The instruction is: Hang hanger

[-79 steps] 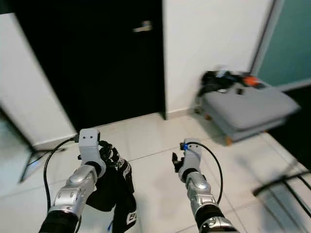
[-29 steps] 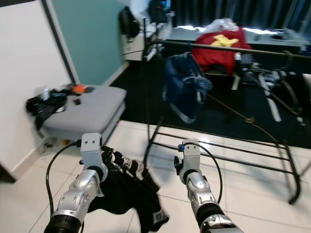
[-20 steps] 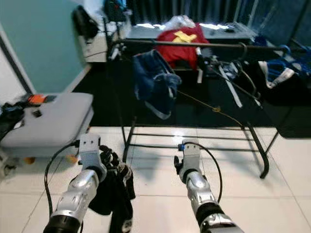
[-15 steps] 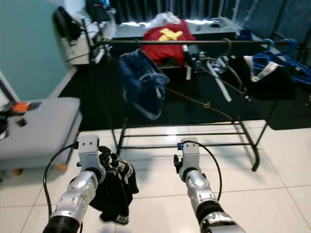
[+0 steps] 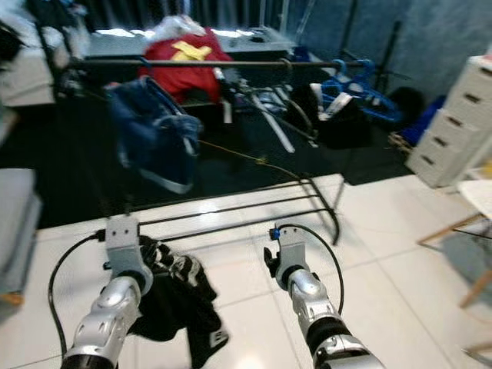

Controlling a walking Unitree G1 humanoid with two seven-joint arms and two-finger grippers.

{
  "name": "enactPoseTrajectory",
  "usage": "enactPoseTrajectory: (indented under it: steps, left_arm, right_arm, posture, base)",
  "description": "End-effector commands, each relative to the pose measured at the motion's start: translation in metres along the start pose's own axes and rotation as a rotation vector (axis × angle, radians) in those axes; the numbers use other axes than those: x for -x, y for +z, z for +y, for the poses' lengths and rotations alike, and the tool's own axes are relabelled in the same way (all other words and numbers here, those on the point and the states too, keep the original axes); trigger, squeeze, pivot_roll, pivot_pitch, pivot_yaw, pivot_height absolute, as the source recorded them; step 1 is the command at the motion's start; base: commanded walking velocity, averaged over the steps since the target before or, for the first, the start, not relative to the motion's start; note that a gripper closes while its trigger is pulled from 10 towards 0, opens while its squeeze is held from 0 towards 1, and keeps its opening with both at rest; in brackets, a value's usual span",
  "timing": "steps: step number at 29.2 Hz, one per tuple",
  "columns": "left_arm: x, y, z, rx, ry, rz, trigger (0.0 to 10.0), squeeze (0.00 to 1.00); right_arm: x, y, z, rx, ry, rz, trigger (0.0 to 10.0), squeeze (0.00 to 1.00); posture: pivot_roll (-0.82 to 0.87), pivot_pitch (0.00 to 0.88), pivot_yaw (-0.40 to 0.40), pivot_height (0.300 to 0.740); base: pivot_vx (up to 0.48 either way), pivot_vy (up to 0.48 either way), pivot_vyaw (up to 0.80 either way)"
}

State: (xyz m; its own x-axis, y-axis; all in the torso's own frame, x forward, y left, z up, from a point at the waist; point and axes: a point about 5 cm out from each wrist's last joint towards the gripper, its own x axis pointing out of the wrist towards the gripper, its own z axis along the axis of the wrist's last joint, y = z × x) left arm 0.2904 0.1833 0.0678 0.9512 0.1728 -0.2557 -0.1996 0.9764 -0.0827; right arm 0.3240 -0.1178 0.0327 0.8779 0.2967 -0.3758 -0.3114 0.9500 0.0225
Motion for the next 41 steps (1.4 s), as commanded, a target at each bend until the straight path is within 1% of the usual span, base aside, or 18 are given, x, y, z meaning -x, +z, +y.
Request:
enactPoseTrajectory:
  steps: [1,2,3,5,7,10,15,16,17,20,23,26,28,34,36,38,39,41]
  left_arm:
    - [0.004,0.005,0.001,0.016,0.009,-0.029,10.0,0.00]
    - [0.004,0.005,0.001,0.016,0.009,-0.030,10.0,0.00]
    - [0.003,0.007,0.001,0.011,0.004,-0.042,10.0,0.00]
    - [0.003,0.009,0.001,0.003,-0.002,-0.060,10.0,0.00]
    - [0.000,0.010,0.000,0.047,-0.005,-0.058,10.0,0.00]
    - [-0.003,0.014,-0.004,0.074,-0.025,-0.067,10.0,0.00]
    - [-0.006,0.018,-0.011,0.075,-0.064,-0.067,10.0,0.00]
    - [-0.007,0.020,-0.013,0.061,-0.079,-0.062,10.0,0.00]
    - [-0.007,0.021,-0.013,0.051,-0.083,-0.063,10.0,0.00]
    - [-0.006,0.017,-0.017,0.044,-0.100,-0.047,10.0,0.00]
    - [-0.006,0.015,-0.023,0.052,-0.105,-0.033,10.0,0.00]
    - [-0.006,0.015,-0.024,0.064,-0.100,-0.041,10.0,0.00]
    - [-0.007,0.015,-0.024,0.082,-0.100,-0.035,10.0,0.00]
    - [-0.007,0.018,-0.022,0.078,-0.098,-0.036,10.0,0.00]
    - [-0.007,0.017,-0.019,0.069,-0.088,-0.021,10.0,0.00]
    - [-0.007,0.015,-0.017,0.077,-0.085,-0.014,10.0,0.00]
    - [-0.008,0.014,-0.016,0.063,-0.085,-0.012,10.0,0.00]
    - [-0.008,0.014,-0.016,0.060,-0.085,-0.011,10.0,0.00]
  right_arm:
    - [-0.003,0.007,0.008,0.005,0.048,-0.029,10.0,0.00]
    - [-0.003,0.007,0.008,0.003,0.050,-0.029,10.0,0.00]
    - [-0.003,0.011,0.008,-0.014,0.051,-0.058,10.0,0.00]
    - [-0.003,0.017,0.009,-0.040,0.055,-0.101,10.0,0.00]
    - [-0.003,0.020,0.007,-0.064,0.039,-0.126,10.0,0.00]
    - [-0.002,0.023,0.005,-0.074,0.026,-0.148,10.0,0.00]
    - [-0.002,0.025,0.004,-0.079,0.029,-0.168,10.0,0.00]
    - [-0.001,0.028,0.005,-0.088,0.031,-0.186,10.0,0.00]
    - [-0.001,0.028,0.006,-0.089,0.031,-0.193,10.0,0.00]
    - [0.000,0.027,0.008,0.004,0.041,-0.188,10.0,0.00]
    - [0.002,0.025,0.006,0.020,0.034,-0.181,10.0,0.00]
    - [0.003,0.024,0.004,0.023,0.022,-0.182,10.0,0.00]
    - [0.003,0.022,0.001,-0.009,0.013,-0.173,10.0,0.00]
    - [0.003,0.021,0.001,0.000,0.032,-0.156,10.0,0.00]
    - [0.002,0.020,0.004,0.001,0.046,-0.152,10.0,0.00]
    - [0.002,0.020,0.006,0.003,0.052,-0.152,10.0,0.00]
    - [0.002,0.019,0.009,0.000,0.057,-0.155,10.0,0.00]
    - [0.002,0.019,0.010,-0.001,0.058,-0.156,10.0,0.00]
  posture:
    - [0.16,0.078,-0.110,0.740]
    - [0.16,0.078,-0.110,0.740]
    - [0.15,0.069,-0.081,0.740]
    - [0.14,0.069,-0.075,0.740]
    - [0.13,0.070,-0.049,0.740]
    - [0.12,0.077,-0.035,0.740]
    - [0.12,0.078,-0.023,0.740]
    - [0.10,0.073,-0.002,0.740]
    - [0.10,0.073,-0.002,0.740]
    - [0.08,0.066,0.016,0.740]
    - [0.08,0.063,0.019,0.740]
    - [0.08,0.064,0.019,0.740]
    - [0.08,0.068,0.018,0.740]
    - [0.10,0.070,0.016,0.740]
    - [0.10,0.070,0.016,0.740]
    - [0.09,0.067,0.019,0.740]
    - [0.09,0.062,0.020,0.740]
    - [0.09,0.062,0.020,0.740]
  base:
    - [0.000,0.000,0.00]
    - [0.000,0.000,0.00]
    - [0.000,0.000,0.00]
    - [0.000,0.000,0.00]
    - [0.000,0.000,0.00]
    - [0.000,0.000,0.00]
    - [0.000,0.000,0.00]
    - [0.000,0.000,0.00]
    - [0.000,0.000,0.00]
    - [0.000,-0.480,0.14]
    - [0.000,-0.480,0.67]
    - [0.000,-0.368,0.80]
    - [0.000,0.000,0.00]
    - [0.000,0.000,0.00]
    - [0.000,0.000,0.00]
    - [0.000,0.480,0.00]
    - [0.000,0.480,0.00]
    - [0.000,0.480,0.00]
